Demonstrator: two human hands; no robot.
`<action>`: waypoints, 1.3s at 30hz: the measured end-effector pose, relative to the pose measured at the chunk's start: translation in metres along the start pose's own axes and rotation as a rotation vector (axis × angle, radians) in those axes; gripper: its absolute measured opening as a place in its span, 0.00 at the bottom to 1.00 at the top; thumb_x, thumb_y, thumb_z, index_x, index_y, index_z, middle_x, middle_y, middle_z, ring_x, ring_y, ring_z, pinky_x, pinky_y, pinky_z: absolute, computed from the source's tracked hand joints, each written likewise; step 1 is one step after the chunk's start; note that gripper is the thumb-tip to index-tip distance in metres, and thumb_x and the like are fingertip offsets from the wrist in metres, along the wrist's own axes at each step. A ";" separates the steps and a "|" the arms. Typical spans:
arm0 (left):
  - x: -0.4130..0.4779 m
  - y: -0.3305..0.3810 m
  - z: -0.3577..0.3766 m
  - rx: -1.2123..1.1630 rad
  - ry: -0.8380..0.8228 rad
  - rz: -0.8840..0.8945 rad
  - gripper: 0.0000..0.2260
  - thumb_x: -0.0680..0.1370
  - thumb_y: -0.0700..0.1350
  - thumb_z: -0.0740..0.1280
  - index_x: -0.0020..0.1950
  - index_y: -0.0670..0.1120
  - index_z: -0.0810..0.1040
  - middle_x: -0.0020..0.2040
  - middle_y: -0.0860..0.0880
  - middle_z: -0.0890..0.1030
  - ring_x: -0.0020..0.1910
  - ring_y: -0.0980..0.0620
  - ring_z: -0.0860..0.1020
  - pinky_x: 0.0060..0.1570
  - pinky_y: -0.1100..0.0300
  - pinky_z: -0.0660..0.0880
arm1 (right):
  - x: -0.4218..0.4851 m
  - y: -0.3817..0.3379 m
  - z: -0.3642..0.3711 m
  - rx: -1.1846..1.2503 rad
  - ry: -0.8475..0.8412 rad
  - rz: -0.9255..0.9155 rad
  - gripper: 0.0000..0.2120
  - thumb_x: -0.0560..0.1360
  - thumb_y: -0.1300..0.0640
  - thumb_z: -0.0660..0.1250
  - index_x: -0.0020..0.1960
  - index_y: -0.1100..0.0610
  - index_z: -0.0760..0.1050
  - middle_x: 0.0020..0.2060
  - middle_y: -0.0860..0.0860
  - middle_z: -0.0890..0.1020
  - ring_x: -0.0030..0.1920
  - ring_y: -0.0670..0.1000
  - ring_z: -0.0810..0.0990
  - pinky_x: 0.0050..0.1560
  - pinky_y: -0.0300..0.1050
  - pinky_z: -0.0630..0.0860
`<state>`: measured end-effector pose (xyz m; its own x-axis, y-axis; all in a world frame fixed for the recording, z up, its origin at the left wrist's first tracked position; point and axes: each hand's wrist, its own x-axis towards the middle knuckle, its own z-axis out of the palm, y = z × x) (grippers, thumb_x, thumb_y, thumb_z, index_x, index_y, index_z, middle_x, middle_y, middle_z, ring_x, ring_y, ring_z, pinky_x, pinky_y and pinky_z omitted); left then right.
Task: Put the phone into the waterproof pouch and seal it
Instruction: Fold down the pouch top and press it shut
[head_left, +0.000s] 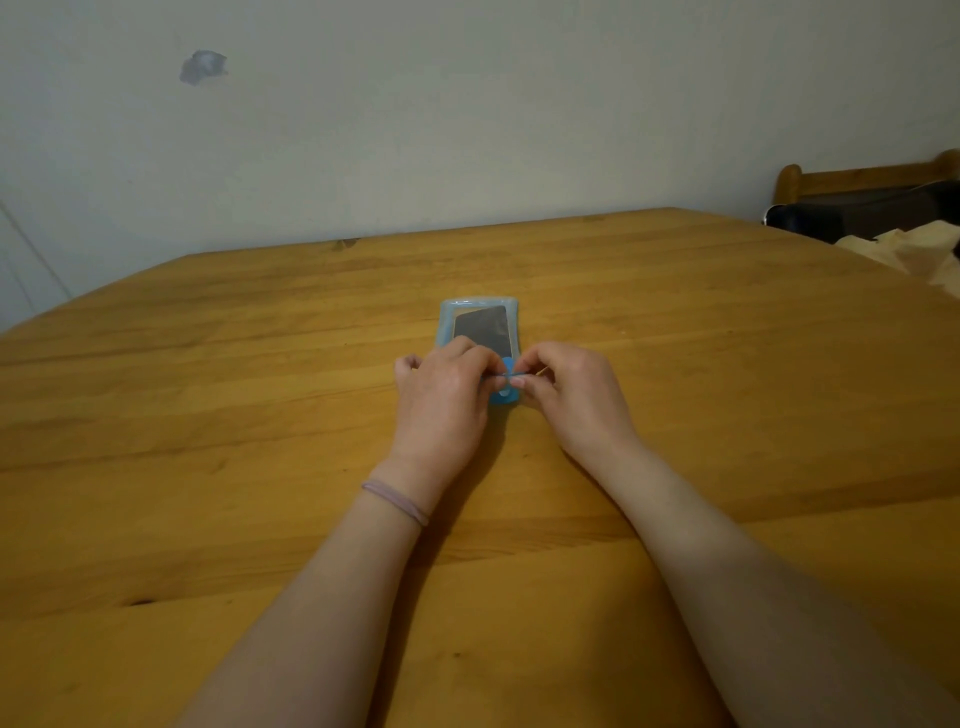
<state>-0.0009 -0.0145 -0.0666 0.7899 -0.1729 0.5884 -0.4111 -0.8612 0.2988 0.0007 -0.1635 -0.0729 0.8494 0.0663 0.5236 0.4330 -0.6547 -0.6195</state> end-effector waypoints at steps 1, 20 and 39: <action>0.000 0.000 0.000 0.019 -0.002 0.008 0.03 0.77 0.46 0.66 0.45 0.50 0.78 0.45 0.53 0.79 0.45 0.51 0.77 0.53 0.48 0.63 | 0.000 0.000 0.000 -0.010 0.002 -0.003 0.01 0.73 0.57 0.70 0.44 0.54 0.79 0.39 0.47 0.81 0.39 0.46 0.78 0.41 0.49 0.78; 0.003 0.002 -0.007 0.130 0.035 0.072 0.03 0.76 0.44 0.67 0.47 0.49 0.80 0.44 0.52 0.80 0.45 0.50 0.78 0.53 0.47 0.65 | 0.002 -0.001 -0.006 0.068 0.071 0.029 0.03 0.72 0.61 0.72 0.45 0.56 0.81 0.39 0.48 0.82 0.40 0.44 0.78 0.42 0.36 0.74; 0.004 -0.003 -0.011 0.121 0.026 0.024 0.09 0.71 0.44 0.72 0.50 0.49 0.78 0.48 0.50 0.78 0.50 0.48 0.76 0.52 0.50 0.65 | 0.008 0.006 -0.010 -0.020 0.127 0.068 0.08 0.73 0.62 0.68 0.41 0.51 0.73 0.42 0.48 0.76 0.41 0.47 0.73 0.40 0.41 0.65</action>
<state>-0.0016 -0.0067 -0.0570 0.7674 -0.1831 0.6145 -0.3706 -0.9087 0.1920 0.0064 -0.1744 -0.0663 0.8310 -0.0739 0.5513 0.3683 -0.6697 -0.6449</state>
